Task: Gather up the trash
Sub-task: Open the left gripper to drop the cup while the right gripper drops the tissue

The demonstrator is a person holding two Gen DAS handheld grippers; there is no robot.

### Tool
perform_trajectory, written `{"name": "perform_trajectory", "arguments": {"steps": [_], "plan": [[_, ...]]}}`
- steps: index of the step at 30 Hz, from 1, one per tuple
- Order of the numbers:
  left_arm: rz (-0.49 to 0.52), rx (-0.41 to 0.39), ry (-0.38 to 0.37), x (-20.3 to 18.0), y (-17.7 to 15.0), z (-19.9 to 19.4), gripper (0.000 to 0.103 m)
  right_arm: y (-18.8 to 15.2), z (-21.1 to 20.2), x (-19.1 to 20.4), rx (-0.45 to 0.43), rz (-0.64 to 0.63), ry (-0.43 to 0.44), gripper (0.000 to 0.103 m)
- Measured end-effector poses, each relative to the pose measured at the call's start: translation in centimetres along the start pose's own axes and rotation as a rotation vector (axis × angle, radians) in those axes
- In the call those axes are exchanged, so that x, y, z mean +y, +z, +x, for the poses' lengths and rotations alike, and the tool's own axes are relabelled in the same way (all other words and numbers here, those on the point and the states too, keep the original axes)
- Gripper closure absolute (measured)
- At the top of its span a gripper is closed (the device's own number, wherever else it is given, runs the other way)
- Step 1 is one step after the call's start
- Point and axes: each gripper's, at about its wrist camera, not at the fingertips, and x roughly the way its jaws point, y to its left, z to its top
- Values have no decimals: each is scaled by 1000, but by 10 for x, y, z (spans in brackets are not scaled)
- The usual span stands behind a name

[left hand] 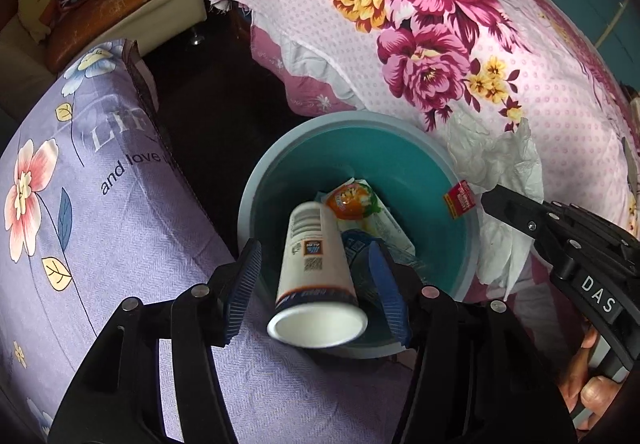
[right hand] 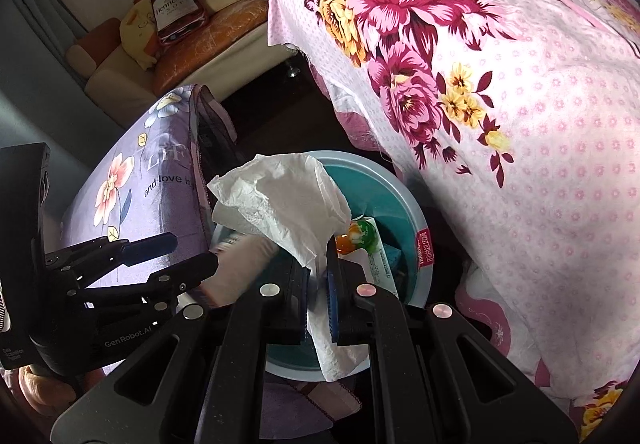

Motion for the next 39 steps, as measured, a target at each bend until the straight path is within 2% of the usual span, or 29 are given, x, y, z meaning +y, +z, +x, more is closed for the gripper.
{"name": "perform_trajectory", "arguments": {"steps": [1,3,5,7,22,24,25,26,30,34,39], "plan": [[-7,1,-2,2,0,0,30,0,1,0,3,1,-2,95],[-15,-8,10,6,-2,-1,21,0,4,0,10,2,-3,95],[-16,-10,21,9,-3,-2,19,0,7,1,17,0,-3,95],[-20,-7,25,13,-7,-3,12,0,10,2,25,-1,-2,95],[-47,-41,42,31,-21,-21,10,12,33,28,65,-62,-30,90],[-51,-42,37,34,-23,-22,9,13,34,32,64,-68,-34,73],[-55,-41,35,36,-24,-23,9,13,34,35,58,-77,-43,56],[-60,-41,32,38,-25,-23,9,12,33,37,55,-86,-50,52],[-86,-32,6,45,-29,-24,9,10,36,43,76,-95,-55,52],[-96,-36,13,50,-35,-27,9,7,36,46,86,-103,-66,34],[-126,-44,20,59,-42,-33,6,2,32,51,111,-114,-70,22]]}}
